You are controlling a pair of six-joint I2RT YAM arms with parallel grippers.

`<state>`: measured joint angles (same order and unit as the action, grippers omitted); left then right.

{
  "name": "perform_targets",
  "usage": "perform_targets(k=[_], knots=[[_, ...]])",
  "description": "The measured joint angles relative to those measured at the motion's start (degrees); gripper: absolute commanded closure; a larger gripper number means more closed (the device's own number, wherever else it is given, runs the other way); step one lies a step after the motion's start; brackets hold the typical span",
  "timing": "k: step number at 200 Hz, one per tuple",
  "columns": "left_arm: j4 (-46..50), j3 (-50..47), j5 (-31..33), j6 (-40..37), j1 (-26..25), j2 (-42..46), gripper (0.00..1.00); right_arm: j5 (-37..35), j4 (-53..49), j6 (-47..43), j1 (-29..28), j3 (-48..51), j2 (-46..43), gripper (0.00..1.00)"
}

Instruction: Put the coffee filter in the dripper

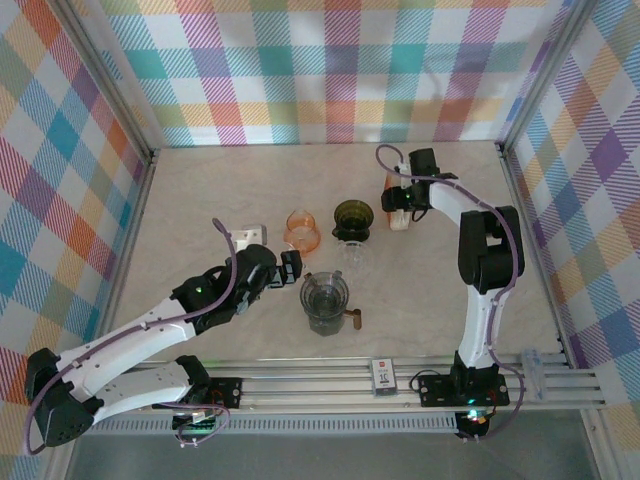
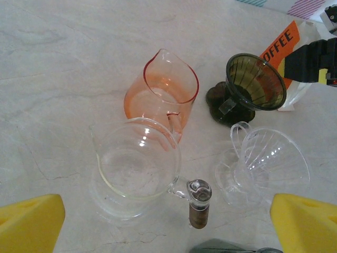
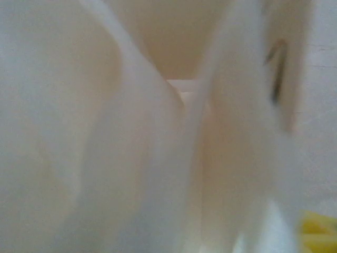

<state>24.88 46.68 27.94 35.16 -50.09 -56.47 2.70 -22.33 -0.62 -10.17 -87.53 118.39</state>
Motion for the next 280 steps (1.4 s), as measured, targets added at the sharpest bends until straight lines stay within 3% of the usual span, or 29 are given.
perform_targets(k=[45, 83, 118, 132, 152, 188, 280], knots=[[0.0, 0.1, -0.5, 0.2, 0.0, -0.9, 0.00, -0.1, 0.7, -1.9, 0.0, 1.5, -0.4, 0.09], [0.0, 0.1, -0.5, 0.2, 0.0, -1.2, 0.00, -0.1, 0.9, -0.6, -0.1, 4.7, -4.7, 0.07], [0.0, 0.6, -0.8, 0.5, 0.0, -1.2, 0.00, -0.5, 2.4, 4.0, -0.7, 8.5, -14.4, 0.07], [0.0, 0.6, -0.9, 0.8, 0.0, -1.2, 0.00, -0.7, 3.0, 7.0, -0.8, 10.3, -18.3, 0.12], [0.0, 0.6, -0.9, 1.2, 0.0, -1.0, 0.00, -0.4, 3.0, 10.9, -1.0, 11.0, -21.4, 0.29], [0.1, 0.6, -0.9, 1.4, 0.0, -0.7, 0.00, -1.2, -0.3, 14.2, -2.9, 7.0, -18.7, 0.52], [0.4, 0.6, -0.9, 1.4, 0.9, -0.7, 0.00, -8.6, -8.0, 15.3, -7.4, -4.5, -7.2, 0.61]])
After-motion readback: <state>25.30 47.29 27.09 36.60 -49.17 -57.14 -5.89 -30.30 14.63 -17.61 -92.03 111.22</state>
